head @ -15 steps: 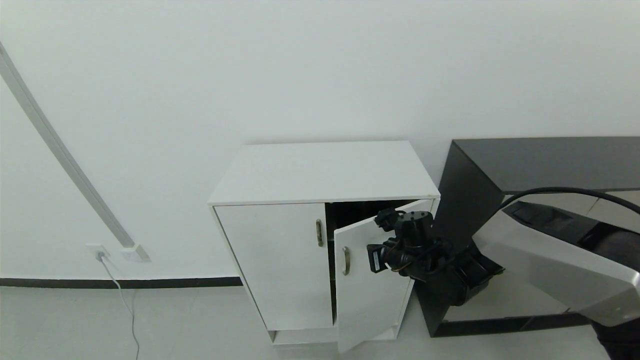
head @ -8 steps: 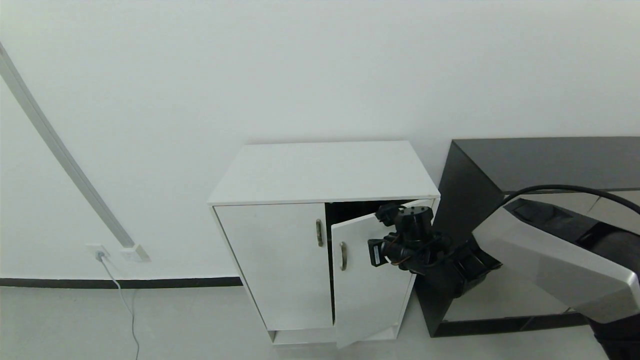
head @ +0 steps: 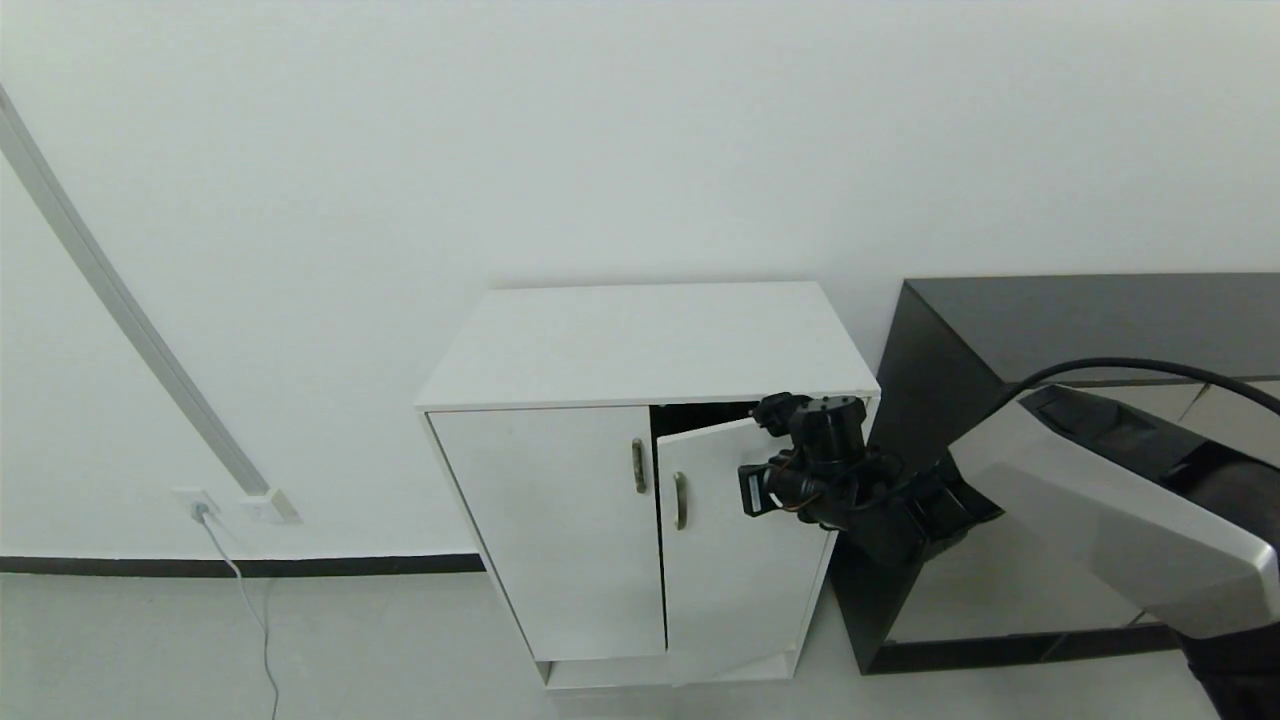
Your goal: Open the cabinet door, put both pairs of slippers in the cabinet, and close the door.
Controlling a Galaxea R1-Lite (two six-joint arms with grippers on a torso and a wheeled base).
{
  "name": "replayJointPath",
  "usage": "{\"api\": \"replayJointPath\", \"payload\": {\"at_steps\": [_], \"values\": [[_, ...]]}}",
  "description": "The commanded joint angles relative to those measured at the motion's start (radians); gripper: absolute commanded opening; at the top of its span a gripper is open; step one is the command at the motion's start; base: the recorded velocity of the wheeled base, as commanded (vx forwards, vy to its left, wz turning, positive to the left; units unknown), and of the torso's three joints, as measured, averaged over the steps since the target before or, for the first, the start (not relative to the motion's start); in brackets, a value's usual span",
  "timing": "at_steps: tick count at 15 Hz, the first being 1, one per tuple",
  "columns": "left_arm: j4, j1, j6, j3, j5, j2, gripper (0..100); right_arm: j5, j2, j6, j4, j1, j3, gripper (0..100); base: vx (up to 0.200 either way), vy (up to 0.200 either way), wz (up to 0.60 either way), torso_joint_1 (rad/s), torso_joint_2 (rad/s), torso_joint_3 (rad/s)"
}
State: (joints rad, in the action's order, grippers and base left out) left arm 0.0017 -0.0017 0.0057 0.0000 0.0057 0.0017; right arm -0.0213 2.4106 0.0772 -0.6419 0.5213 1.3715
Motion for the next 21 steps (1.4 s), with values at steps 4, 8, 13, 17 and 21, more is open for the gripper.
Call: {"api": "replayJointPath", "payload": {"at_steps": [4,8,13,17,21], "values": [[0.0,0.0,0.0,0.0,0.0,0.0,0,0.0,0.007,-0.001,0.053,-0.004,0.074,0,0.0,0.0,0.0,0.0,0.0,0.0],[0.0,0.0,0.0,0.0,0.0,0.0,0,0.0,0.015,-0.001,0.103,-0.007,0.129,0,0.0,0.0,0.0,0.0,0.0,0.0],[0.0,0.0,0.0,0.0,0.0,0.0,0,0.0,0.038,-0.002,0.114,-0.02,0.169,0,0.0,0.0,0.0,0.0,0.0,0.0],[0.0,0.0,0.0,0.0,0.0,0.0,0,0.0,0.048,-0.016,0.143,-0.023,0.201,0,0.0,0.0,0.0,0.0,0.0,0.0],[0.0,0.0,0.0,0.0,0.0,0.0,0,0.0,0.048,-0.016,0.145,-0.026,0.207,0,0.0,0.0,0.0,0.0,0.0,0.0]]}}
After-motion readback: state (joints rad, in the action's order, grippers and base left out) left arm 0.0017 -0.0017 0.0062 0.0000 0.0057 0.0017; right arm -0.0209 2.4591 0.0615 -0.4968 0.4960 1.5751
